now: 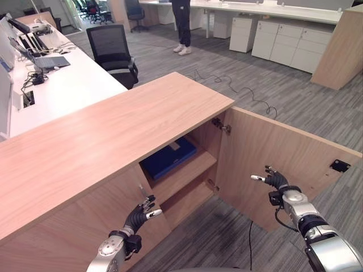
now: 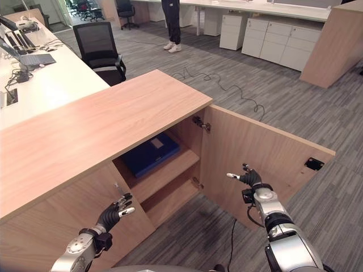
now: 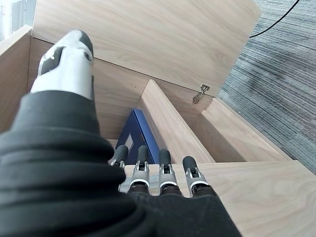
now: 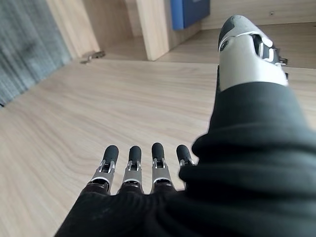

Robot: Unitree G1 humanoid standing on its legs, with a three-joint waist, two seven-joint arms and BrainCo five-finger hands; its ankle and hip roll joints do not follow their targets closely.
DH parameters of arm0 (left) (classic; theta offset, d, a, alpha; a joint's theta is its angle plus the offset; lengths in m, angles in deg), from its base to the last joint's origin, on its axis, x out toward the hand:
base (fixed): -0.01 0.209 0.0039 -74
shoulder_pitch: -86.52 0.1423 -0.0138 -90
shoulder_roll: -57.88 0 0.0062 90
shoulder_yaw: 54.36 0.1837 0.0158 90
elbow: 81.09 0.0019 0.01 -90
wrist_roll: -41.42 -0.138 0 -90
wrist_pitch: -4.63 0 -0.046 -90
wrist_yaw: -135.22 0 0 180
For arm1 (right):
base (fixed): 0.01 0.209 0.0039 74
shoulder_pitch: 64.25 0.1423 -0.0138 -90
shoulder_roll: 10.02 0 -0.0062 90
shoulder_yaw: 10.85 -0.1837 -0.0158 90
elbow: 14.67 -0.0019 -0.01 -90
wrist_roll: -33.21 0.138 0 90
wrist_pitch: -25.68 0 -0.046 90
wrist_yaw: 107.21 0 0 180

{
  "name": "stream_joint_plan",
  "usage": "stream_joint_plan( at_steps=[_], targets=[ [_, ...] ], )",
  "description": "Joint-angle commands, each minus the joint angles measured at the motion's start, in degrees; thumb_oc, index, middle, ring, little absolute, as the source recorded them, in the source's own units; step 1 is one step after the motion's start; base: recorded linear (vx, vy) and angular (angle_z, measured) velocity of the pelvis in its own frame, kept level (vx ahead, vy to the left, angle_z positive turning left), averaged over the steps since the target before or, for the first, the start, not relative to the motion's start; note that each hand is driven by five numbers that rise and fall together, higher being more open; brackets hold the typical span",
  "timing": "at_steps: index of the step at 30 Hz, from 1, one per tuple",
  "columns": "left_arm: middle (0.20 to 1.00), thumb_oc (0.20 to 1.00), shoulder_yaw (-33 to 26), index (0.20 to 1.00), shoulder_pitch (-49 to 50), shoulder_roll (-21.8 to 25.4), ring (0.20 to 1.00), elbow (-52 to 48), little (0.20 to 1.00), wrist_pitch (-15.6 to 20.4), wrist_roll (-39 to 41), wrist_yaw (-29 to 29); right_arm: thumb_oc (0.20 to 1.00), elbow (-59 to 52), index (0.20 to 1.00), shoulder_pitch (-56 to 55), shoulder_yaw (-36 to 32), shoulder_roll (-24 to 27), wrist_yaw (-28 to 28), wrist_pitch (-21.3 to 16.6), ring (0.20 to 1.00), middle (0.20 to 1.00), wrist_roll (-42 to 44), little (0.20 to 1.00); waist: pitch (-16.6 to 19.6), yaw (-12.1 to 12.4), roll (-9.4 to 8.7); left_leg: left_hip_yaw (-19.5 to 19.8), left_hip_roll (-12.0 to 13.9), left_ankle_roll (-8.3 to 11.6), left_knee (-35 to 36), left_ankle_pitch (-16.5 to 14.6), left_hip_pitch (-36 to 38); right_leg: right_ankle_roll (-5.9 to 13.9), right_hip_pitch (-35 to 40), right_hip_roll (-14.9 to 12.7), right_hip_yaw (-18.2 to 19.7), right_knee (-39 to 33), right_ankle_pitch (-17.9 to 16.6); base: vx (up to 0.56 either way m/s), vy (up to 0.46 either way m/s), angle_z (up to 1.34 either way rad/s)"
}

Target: Put the empty folder in the office cabinet

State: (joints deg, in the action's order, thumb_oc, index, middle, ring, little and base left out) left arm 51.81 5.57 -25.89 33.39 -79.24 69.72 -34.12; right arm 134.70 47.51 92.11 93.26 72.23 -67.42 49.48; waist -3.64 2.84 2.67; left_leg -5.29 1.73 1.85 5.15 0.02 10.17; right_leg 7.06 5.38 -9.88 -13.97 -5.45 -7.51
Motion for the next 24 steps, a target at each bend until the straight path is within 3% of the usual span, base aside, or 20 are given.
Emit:
stream_joint_plan(
  at_steps=[1, 11, 13, 14, 16, 18, 21, 23, 24],
  targets=[
    [1.000, 1.000, -0.22, 1.000, -4.05, 0.69, 1.000, -2.23, 1.000, 2.38, -1.11, 0.34, 1.000, 5.89, 1.000, 3.31, -2.24, 2.05, 0.10, -1.94, 1.000, 1.000, -0.26, 1.000, -0.70, 0.42, -2.52, 5.22, 1.98, 1.95, -0.98, -1.50, -0.98, 2.20, 2.61, 0.80, 0.05, 2.82, 7.40, 0.01, -0.005, 0.12],
    [1.000, 1.000, -0.41, 1.000, -4.03, 1.73, 1.000, -2.82, 1.000, 1.43, -1.24, 1.23, 1.000, 16.00, 1.000, 0.65, -13.63, 12.36, 1.64, -1.31, 1.000, 1.000, 4.50, 1.000, -0.83, -0.31, -2.79, 4.11, 2.43, 2.15, -0.91, -1.77, -0.64, 2.81, 1.98, 0.98, -0.53, 3.23, 7.15, -0.01, -0.011, 0.04],
    [1.000, 1.000, -0.42, 1.000, -4.51, 2.08, 1.000, -3.10, 1.000, 1.33, -0.88, 0.98, 1.000, 15.83, 1.000, 1.21, -14.26, 13.05, 1.94, -1.29, 1.000, 1.000, 5.45, 1.000, -1.74, -0.14, -2.71, 2.56, 3.10, 2.18, -1.41, -1.66, -1.14, 2.91, -0.75, 1.42, -1.24, 7.28, 7.48, -0.17, -0.074, -0.19],
    [1.000, 1.000, -0.82, 1.000, -5.48, 3.09, 1.000, -3.37, 1.000, 1.63, -0.35, 0.42, 1.000, 15.56, 1.000, 2.84, -14.48, 13.64, 1.70, -1.13, 1.000, 1.000, 6.47, 1.000, -3.06, 0.72, -2.07, -0.11, 4.46, 2.40, -3.15, -1.42, -3.25, 3.92, -5.35, 0.00, -4.92, 13.61, 8.25, -0.22, -0.059, -0.36],
    [1.000, 1.000, -0.83, 1.000, -5.55, 3.07, 1.000, -3.35, 1.000, 1.63, -0.34, 0.42, 1.000, 15.62, 1.000, 2.93, -14.47, 13.69, 1.66, -1.14, 1.000, 1.000, 6.48, 1.000, -2.86, 0.81, -2.15, -0.20, 4.37, 2.38, -3.40, -1.53, -3.65, 3.95, -5.97, -0.19, -4.77, 14.23, 8.53, -0.08, -0.090, -0.53],
    [1.000, 1.000, -0.46, 1.000, -5.48, 3.15, 1.000, -3.39, 1.000, 1.58, -0.05, 0.77, 1.000, 14.66, 1.000, 3.30, -14.94, 12.90, 1.98, -1.45, 1.000, 1.000, 8.76, 1.000, -2.46, 0.49, -2.88, -0.68, 4.75, 2.36, -5.50, -2.46, -3.99, 2.98, -6.31, -0.47, -4.16, 14.74, 9.80, 0.06, -0.201, -0.47],
    [1.000, 1.000, -1.15, 1.000, -5.13, 2.04, 1.000, -2.76, 1.000, 1.75, 2.11, 0.31, 1.000, 15.22, 1.000, 4.67, -12.97, 11.03, 2.47, -2.10, 1.000, 1.000, 9.83, 1.000, -2.01, 0.32, -3.10, -2.06, 6.79, 3.92, -11.02, -1.92, -4.71, 1.36, -4.07, 1.45, -3.59, 10.10, 9.66, 0.08, -0.171, -0.50],
    [1.000, 1.000, -0.41, 1.000, -6.03, 1.24, 1.000, -3.27, 1.000, 1.43, 3.14, 0.23, 1.000, 14.99, 1.000, 4.94, -12.93, 10.85, 2.75, -2.27, 1.000, 1.000, 10.93, 1.000, -3.75, 0.31, -3.60, -2.87, 9.26, 4.98, -21.59, 2.01, -8.95, -0.60, -1.41, 3.04, -3.78, 7.93, 10.55, 0.06, -0.197, -0.48],
    [1.000, 1.000, -0.23, 1.000, -6.19, 1.12, 1.000, -3.32, 1.000, 1.46, 2.97, 0.07, 1.000, 14.96, 1.000, 4.74, -12.96, 10.76, 2.73, -2.14, 1.000, 1.000, 11.02, 1.000, -4.21, 0.33, -3.86, -3.48, 9.86, 4.87, -24.16, 2.18, -10.04, -1.24, -0.48, 3.55, -4.02, 7.51, 10.92, 0.09, -0.184, -0.35]
  ],
)
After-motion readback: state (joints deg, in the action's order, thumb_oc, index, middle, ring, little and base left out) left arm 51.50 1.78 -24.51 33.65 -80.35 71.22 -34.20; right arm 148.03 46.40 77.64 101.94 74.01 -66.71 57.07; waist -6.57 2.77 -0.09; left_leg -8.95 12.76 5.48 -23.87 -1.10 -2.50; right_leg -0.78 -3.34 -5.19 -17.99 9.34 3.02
